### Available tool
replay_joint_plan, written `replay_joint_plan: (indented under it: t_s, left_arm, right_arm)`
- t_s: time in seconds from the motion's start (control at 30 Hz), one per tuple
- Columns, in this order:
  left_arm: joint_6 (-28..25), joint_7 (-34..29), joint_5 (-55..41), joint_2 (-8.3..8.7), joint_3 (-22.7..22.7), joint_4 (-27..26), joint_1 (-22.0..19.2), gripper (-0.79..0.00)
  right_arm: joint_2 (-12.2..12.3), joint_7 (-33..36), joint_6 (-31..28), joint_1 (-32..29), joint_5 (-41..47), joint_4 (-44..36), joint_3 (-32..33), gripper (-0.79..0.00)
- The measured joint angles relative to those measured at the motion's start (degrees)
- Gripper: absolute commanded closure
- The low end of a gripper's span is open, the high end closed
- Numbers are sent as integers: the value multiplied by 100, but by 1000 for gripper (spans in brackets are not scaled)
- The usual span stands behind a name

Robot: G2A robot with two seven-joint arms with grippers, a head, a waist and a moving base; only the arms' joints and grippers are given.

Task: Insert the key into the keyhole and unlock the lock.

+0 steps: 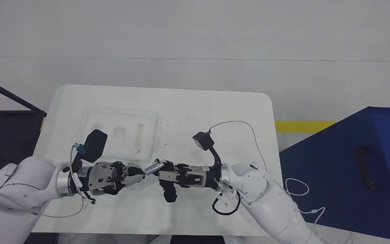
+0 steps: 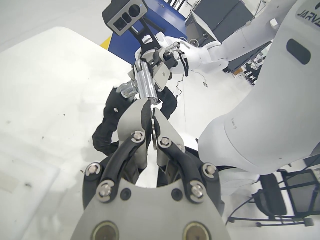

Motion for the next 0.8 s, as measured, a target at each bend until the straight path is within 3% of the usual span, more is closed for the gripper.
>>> replay_joint_plan:
  t_s: [0.47, 0.8]
  left_arm:
    - [-79, 3071, 4349, -437, -167, -707, 284, 0]
    - [-79, 2987, 4246, -435, -167, -705, 283, 0]
  right_arm:
    - [13, -6, 12, -79, 98, -38, 20, 0]
    - [42, 28, -25, -128, 100, -85, 106, 0]
